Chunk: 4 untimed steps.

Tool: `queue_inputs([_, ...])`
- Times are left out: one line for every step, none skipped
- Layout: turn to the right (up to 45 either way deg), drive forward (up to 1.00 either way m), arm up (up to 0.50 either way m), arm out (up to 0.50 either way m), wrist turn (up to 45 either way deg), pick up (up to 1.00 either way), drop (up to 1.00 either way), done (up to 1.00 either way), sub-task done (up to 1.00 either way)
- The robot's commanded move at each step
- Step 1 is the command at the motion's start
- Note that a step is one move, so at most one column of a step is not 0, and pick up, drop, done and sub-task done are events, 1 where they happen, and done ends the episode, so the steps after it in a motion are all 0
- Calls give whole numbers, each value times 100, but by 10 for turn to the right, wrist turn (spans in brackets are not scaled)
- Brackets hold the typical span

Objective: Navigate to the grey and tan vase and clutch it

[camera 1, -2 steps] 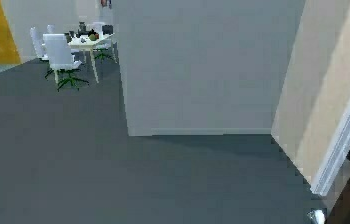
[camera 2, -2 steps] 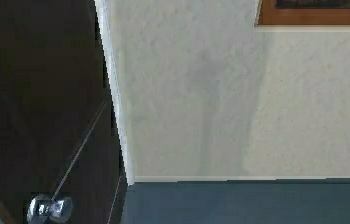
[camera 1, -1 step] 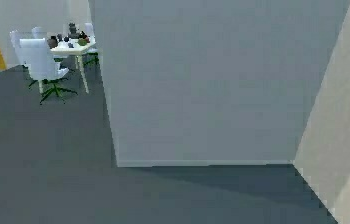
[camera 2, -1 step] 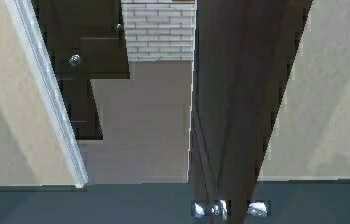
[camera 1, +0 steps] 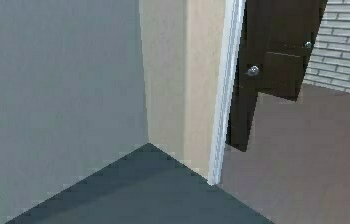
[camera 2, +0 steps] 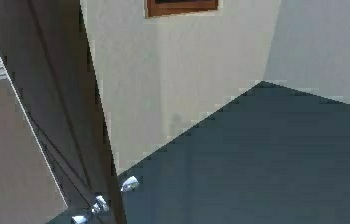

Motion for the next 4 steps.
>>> queue_inputs([0, 30, 0, 0, 0, 0, 0, 0, 0])
queue_inputs([390, 0, 0, 0, 0, 0, 0, 0, 0])
queue_inputs([0, 100, 0, 0, 0, 0, 0, 0, 0])
queue_inputs([0, 80, 0, 0, 0, 0, 0, 0, 0])
